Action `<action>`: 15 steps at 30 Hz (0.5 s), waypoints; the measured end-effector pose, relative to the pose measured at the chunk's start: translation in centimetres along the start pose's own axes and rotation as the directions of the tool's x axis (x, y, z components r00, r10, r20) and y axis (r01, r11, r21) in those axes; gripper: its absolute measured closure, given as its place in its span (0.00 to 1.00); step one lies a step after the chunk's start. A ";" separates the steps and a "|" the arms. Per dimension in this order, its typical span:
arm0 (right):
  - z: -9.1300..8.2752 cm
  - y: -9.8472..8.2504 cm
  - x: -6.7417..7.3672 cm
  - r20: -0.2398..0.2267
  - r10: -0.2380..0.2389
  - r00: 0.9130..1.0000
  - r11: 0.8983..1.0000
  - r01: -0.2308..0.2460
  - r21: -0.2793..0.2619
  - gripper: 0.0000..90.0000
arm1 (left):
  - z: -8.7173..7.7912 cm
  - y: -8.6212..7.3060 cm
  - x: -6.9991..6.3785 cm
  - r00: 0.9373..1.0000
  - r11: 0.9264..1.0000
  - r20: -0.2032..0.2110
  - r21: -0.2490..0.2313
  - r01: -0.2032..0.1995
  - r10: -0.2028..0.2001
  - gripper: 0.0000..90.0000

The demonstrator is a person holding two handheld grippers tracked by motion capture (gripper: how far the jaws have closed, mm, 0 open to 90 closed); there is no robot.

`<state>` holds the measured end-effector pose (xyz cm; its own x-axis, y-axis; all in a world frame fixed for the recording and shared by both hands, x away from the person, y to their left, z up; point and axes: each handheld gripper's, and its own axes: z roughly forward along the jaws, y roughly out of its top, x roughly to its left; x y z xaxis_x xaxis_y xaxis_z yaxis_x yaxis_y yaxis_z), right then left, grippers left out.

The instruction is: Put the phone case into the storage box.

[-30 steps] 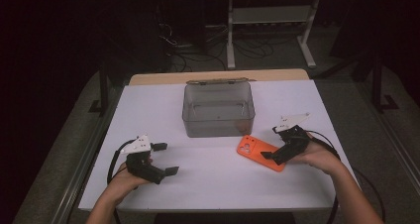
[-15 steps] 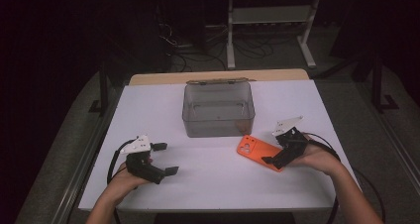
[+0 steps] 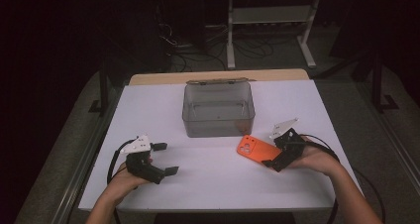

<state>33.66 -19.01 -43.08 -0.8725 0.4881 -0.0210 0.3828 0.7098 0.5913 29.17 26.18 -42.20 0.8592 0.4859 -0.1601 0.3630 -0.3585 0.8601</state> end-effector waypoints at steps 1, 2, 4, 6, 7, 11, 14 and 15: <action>0.0 0.0 0.0 0.000 -0.003 1.000 1.000 0.003 0.003 0.00 | 0.0 0.0 0.0 1.000 1.000 0.000 0.000 0.000 0.000 0.00; 0.1 0.0 0.0 -0.001 -0.006 1.000 1.000 0.006 0.004 0.00 | 0.0 0.0 0.0 1.000 1.000 0.000 0.001 0.000 0.000 0.00; 0.1 0.0 0.0 -0.003 -0.002 1.000 1.000 0.002 0.007 0.00 | 0.0 0.0 0.0 1.000 1.000 0.000 0.001 0.000 0.000 0.00; 0.2 -0.1 0.1 -0.003 -0.001 1.000 1.000 0.001 0.013 0.00 | 0.0 0.0 0.0 1.000 1.000 0.001 0.000 0.000 0.000 0.00; 0.2 -0.1 0.1 -0.006 -0.001 1.000 1.000 0.001 0.016 0.00 | 0.0 0.0 0.0 1.000 1.000 0.001 0.000 0.000 0.000 0.00; 0.4 -0.1 0.1 -0.006 0.000 1.000 1.000 0.000 0.025 0.00 | 0.0 0.0 0.0 1.000 1.000 0.002 0.001 -0.001 0.001 0.00; 0.5 -0.1 0.2 -0.008 -0.002 1.000 0.999 0.003 0.033 0.00 | 0.0 0.0 0.0 1.000 1.000 0.002 0.002 -0.002 0.002 0.00; 0.6 -0.1 0.2 -0.007 -0.004 1.000 0.999 0.004 0.033 0.00 | 0.0 0.0 0.0 1.000 1.000 0.002 0.002 -0.001 0.001 0.00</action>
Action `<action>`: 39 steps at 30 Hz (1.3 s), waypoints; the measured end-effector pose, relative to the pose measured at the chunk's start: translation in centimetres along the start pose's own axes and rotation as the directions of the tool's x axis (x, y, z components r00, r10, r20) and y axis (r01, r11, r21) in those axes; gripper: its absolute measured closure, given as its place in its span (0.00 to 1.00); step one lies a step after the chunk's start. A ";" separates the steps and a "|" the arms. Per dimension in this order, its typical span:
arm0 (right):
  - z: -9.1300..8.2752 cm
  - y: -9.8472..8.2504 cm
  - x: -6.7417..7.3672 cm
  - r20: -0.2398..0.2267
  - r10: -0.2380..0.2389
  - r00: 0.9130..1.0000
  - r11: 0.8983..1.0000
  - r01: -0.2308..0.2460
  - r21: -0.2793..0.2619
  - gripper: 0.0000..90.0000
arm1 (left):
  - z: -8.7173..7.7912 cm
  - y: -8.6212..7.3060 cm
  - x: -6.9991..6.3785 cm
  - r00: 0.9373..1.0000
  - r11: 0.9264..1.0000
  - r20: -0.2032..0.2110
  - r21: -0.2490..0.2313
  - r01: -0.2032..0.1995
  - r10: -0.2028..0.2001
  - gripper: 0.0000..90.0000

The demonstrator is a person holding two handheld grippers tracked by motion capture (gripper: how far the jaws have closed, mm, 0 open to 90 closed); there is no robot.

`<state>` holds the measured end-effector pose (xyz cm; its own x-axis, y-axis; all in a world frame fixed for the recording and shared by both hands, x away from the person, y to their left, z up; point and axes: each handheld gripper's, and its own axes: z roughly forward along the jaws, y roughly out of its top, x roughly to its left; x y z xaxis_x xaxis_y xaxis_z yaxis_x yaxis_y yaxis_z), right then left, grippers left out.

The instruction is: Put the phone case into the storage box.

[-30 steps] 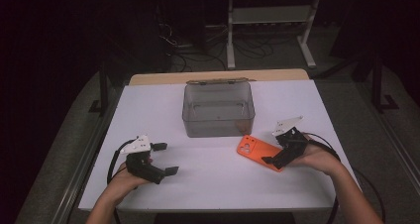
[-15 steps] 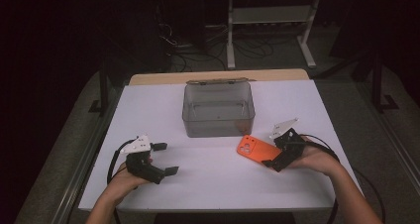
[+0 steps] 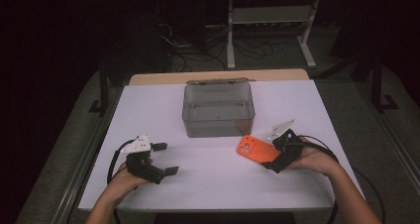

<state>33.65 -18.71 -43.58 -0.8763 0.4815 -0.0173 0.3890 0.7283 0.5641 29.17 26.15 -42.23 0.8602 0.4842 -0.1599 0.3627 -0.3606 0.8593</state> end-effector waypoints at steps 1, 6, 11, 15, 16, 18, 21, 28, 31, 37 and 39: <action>0.0 0.0 0.0 0.000 -0.004 1.000 1.000 0.004 0.004 0.00 | 0.0 0.0 0.0 1.000 1.000 0.000 0.000 0.000 0.000 0.00; 0.3 0.0 0.2 0.000 -0.011 1.000 1.000 0.011 0.020 0.00 | 0.0 0.0 0.0 1.000 1.000 0.001 0.001 0.000 0.000 0.00; 0.5 0.0 0.3 -0.006 -0.014 1.000 0.999 0.014 0.034 0.00 | 0.0 0.0 0.0 1.000 1.000 0.001 0.001 0.000 0.000 0.00; 0.6 0.1 0.3 -0.008 -0.014 1.000 0.999 0.015 0.045 0.00 | 0.0 0.0 0.0 1.000 1.000 0.001 0.002 -0.001 0.001 0.00; 0.6 0.1 0.3 -0.007 -0.016 1.000 0.999 0.017 0.047 0.00 | 0.0 0.0 0.0 1.000 1.000 0.001 0.001 0.000 0.000 0.00; 0.6 0.1 0.3 -0.007 -0.020 1.000 0.998 0.020 0.052 0.00 | 0.0 0.0 0.0 1.000 1.000 0.001 0.002 -0.001 0.001 0.00; 0.7 0.1 0.3 -0.007 -0.015 1.000 0.998 0.015 0.060 0.00 | 0.0 0.0 0.0 1.000 1.000 0.000 0.001 0.000 0.000 0.00; 0.9 0.1 0.2 -0.016 -0.011 1.000 0.997 0.012 0.078 0.00 | 0.0 0.0 0.0 1.000 1.000 0.000 0.001 -0.001 0.001 0.00; 1.0 0.2 0.3 -0.015 -0.013 1.000 0.996 0.014 0.088 0.00 | 0.0 0.0 0.0 1.000 1.000 0.000 0.000 -0.001 0.001 0.00; 1.0 0.2 0.3 -0.012 -0.017 1.000 0.996 0.018 0.091 0.04 | 0.0 0.0 0.0 1.000 1.000 -0.001 -0.001 0.000 0.000 0.00; 1.0 0.2 0.3 -0.013 -0.014 1.000 0.996 0.015 0.092 0.05 | 0.0 0.0 0.0 1.000 1.000 -0.001 -0.001 0.000 0.000 0.00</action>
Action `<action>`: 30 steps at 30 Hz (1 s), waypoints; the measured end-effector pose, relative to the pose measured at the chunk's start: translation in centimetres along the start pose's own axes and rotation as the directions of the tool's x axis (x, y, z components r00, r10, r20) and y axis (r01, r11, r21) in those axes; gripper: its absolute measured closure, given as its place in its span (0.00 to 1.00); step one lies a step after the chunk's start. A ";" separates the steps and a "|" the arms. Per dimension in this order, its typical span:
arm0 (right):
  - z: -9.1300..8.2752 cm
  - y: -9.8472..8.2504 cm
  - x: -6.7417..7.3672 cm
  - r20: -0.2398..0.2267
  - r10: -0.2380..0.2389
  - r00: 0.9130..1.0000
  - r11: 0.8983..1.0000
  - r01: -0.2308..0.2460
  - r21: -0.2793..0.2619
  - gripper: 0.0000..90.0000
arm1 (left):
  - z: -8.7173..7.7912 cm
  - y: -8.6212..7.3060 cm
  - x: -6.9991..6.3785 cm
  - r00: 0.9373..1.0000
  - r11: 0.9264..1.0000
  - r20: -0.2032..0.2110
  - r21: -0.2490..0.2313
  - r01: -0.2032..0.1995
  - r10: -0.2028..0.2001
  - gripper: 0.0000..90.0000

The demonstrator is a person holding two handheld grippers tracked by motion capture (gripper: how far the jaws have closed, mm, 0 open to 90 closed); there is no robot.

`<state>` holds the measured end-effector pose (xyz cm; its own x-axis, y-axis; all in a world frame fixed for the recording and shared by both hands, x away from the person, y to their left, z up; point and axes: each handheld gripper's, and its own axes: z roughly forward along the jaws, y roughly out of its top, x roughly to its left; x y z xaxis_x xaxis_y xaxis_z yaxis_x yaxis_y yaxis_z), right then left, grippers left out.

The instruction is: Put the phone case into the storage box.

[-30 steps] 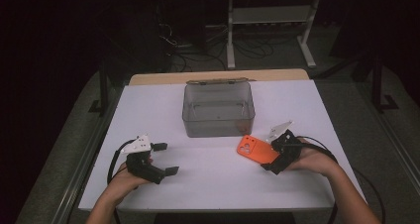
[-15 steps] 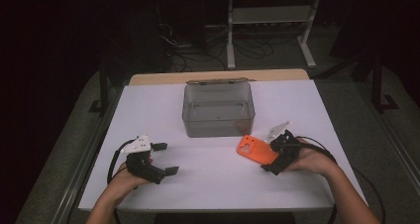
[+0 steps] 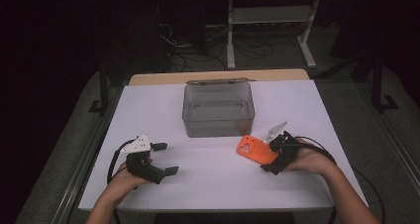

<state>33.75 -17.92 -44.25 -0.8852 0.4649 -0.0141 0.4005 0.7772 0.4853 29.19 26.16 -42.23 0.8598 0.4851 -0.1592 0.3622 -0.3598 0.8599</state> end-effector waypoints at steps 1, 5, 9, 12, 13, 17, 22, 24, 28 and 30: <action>0.0 0.0 0.0 0.000 0.003 1.000 1.000 -0.003 0.001 0.06 | 0.0 0.0 0.0 1.000 1.000 0.000 0.000 0.000 0.000 0.00; 0.0 0.0 0.0 -0.005 0.006 1.000 1.000 -0.006 0.001 0.08 | 0.0 0.0 0.0 1.000 1.000 0.000 -0.001 0.001 -0.001 0.00; -0.1 0.0 -0.1 -0.011 0.013 1.000 1.000 -0.013 0.003 0.09 | 0.0 0.0 0.0 1.000 1.000 0.000 -0.001 0.001 -0.001 0.00; -0.1 0.0 -0.2 -0.013 0.023 1.000 1.000 -0.023 0.000 0.12 | 0.0 0.0 0.0 1.000 1.000 0.000 -0.001 0.000 0.000 0.00; -0.1 0.0 -0.2 -0.013 0.024 1.000 1.000 -0.024 0.000 0.12 | 0.0 0.0 0.0 1.000 1.000 0.000 0.000 0.000 0.000 0.00; -0.1 0.0 -0.3 -0.014 0.029 0.999 1.000 -0.030 -0.002 0.13 | 0.0 0.0 0.0 1.000 1.000 0.000 0.000 0.001 -0.001 0.00; -0.1 0.0 -0.3 -0.010 0.032 0.999 0.999 -0.032 0.000 0.14 | 0.0 0.0 0.0 1.000 1.000 -0.001 0.000 0.000 0.000 0.00; -0.1 0.0 -0.3 -0.010 0.033 0.999 0.999 -0.033 -0.001 0.14 | 0.0 0.0 -0.1 1.000 1.000 -0.001 -0.002 0.000 0.000 0.00; -0.1 0.0 -0.3 -0.011 0.037 0.999 0.999 -0.037 0.002 0.14 | 0.0 0.0 -0.1 1.000 1.000 -0.001 -0.002 0.000 0.000 0.00; -0.1 0.0 -0.3 -0.010 0.038 0.999 0.999 -0.037 0.001 0.14 | -0.1 0.0 -0.1 1.000 1.000 -0.001 -0.001 0.000 0.000 0.00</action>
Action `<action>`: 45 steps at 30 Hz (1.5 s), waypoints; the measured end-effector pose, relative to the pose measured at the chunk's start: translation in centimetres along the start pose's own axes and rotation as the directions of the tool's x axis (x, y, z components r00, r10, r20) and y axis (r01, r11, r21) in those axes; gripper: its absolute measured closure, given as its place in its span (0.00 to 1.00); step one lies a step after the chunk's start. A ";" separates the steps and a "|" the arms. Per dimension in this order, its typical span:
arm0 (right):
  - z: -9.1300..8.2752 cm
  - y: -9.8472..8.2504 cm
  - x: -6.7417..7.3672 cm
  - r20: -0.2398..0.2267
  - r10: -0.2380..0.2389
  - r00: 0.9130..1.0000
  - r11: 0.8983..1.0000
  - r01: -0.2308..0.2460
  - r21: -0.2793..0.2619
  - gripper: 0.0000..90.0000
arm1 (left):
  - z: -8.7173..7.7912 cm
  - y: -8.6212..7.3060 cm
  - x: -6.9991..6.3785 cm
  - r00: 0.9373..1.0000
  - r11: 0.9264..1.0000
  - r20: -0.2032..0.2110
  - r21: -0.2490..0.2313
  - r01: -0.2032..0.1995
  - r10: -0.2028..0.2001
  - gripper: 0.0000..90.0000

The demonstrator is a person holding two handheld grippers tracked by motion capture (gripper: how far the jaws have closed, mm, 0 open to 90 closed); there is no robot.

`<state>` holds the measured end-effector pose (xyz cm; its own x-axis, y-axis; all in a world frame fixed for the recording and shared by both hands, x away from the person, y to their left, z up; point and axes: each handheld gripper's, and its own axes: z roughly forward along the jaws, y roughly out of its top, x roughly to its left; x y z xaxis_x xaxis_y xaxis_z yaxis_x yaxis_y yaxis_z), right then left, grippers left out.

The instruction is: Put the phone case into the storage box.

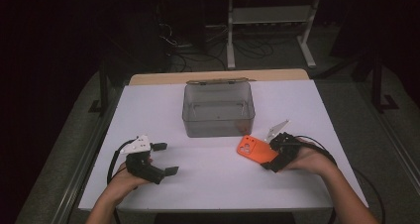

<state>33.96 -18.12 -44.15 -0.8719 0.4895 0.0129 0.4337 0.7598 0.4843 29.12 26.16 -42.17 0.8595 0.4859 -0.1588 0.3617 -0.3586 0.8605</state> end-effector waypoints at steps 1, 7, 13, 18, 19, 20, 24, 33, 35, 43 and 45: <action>0.0 0.0 0.0 0.000 0.000 1.000 1.000 0.000 0.000 0.15 | 0.0 0.0 0.0 1.000 1.000 -0.001 0.000 0.000 0.000 0.00; -0.1 0.0 0.0 -0.001 0.000 1.000 1.000 0.000 -0.002 0.17 | 0.0 0.0 0.0 1.000 1.000 0.000 0.001 -0.002 0.002 0.00; -0.1 0.0 0.0 -0.002 0.001 1.000 1.000 -0.001 -0.001 0.17 | 0.0 0.0 0.0 1.000 1.000 0.000 0.001 -0.002 0.002 0.00; -0.1 0.0 -0.1 -0.004 0.000 1.000 1.000 0.000 0.000 0.18 | 0.0 0.0 0.0 1.000 1.000 0.000 0.001 -0.003 0.003 0.00; -0.1 0.0 -0.1 -0.003 0.000 1.000 1.000 0.000 -0.001 0.18 | 0.0 0.0 0.0 1.000 1.000 0.000 0.001 -0.003 0.003 0.00; -0.1 0.0 -0.1 -0.004 0.001 1.000 1.000 -0.001 -0.001 0.18 | 0.0 0.0 0.0 1.000 1.000 0.000 0.001 -0.003 0.003 0.00; -0.1 0.0 -0.1 -0.006 0.003 1.000 1.000 -0.003 -0.001 0.18 | 0.0 0.0 0.0 1.000 1.000 0.000 0.001 -0.003 0.003 0.00; -0.3 -0.1 -0.2 -0.015 0.014 1.000 1.000 -0.014 -0.003 0.18 | 0.0 0.0 0.0 1.000 1.000 -0.001 0.001 -0.003 0.003 0.00; -0.4 -0.1 -0.2 -0.019 0.019 1.000 1.000 -0.019 -0.002 0.18 | 0.0 0.0 0.0 1.000 1.000 -0.001 0.000 -0.003 0.003 0.00; -0.9 -0.1 -0.1 -0.026 0.021 0.999 1.000 -0.021 -0.015 0.18 | 0.0 0.0 0.0 1.000 1.000 -0.001 -0.001 -0.003 0.003 0.00; -1.0 -0.1 -0.1 -0.030 0.022 0.999 1.000 -0.022 -0.015 0.18 | 0.0 0.0 0.0 1.000 1.000 -0.001 -0.001 -0.003 0.003 0.00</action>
<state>33.76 -18.64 -43.29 -0.8687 0.4929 0.0497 0.4495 0.7422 0.4970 29.09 26.15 -42.18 0.8601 0.4858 -0.1555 0.3586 -0.3590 0.8617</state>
